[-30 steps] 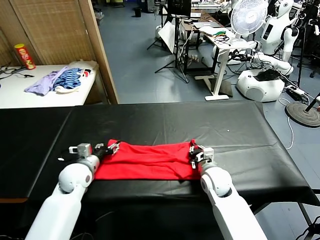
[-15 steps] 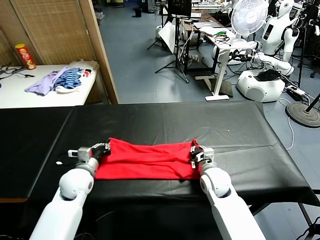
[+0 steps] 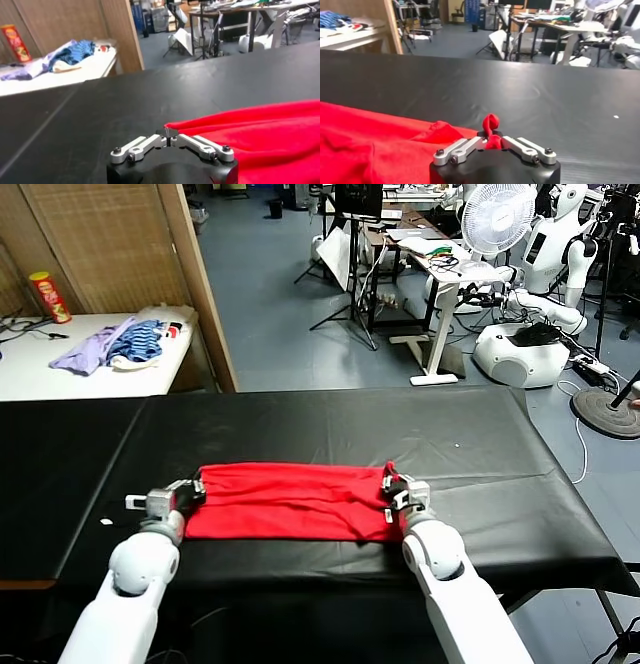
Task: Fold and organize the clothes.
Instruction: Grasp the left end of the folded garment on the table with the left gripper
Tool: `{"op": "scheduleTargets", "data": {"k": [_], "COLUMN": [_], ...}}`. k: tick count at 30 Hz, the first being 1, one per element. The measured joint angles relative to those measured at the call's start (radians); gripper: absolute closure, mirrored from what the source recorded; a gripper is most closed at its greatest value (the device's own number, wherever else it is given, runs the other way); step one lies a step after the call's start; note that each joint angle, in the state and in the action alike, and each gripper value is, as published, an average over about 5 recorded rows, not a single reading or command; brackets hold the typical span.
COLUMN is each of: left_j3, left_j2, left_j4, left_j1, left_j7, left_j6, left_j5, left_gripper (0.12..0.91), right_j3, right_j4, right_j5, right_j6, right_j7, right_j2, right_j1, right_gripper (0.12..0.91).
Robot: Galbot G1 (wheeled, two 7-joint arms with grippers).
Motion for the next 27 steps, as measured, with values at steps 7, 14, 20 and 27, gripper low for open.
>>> {"op": "scheduleTargets", "data": {"k": [7,14,20,27], "left_j3": [-0.051,-0.105,-0.117,-0.112], "left_j2": [0.014,-0.008,-0.045,-0.070], "left_j4": [-0.066,-0.139,-0.142,-0.111], "left_j1": [0.041,0.115,0.173,0.179], "left_j7": [0.002,-0.003,0.000,0.013], "left_j6": [0.015,0.063,0.060,0.035], "left_j5": [-0.076,-0.219,-0.279,-0.263], "left_gripper": [0.327,0.233,0.232,0.353], "right_j3": [0.034,0.058,0.068,0.086], "right_j4": [0.084,0.187,0.279,0.350], "right_j5": [0.037,0.065,0.072,0.059], "right_j6": [-0.008,-0.029,-0.040,-0.038], "right_j7": [0.001,0.003,0.004,0.005], "right_j2": [-0.033,-0.044,-0.047,-0.051], "right_j1": [-0.044,-0.092,-0.133,-0.173], "right_gripper": [0.279,0.228,0.227,0.227]}}
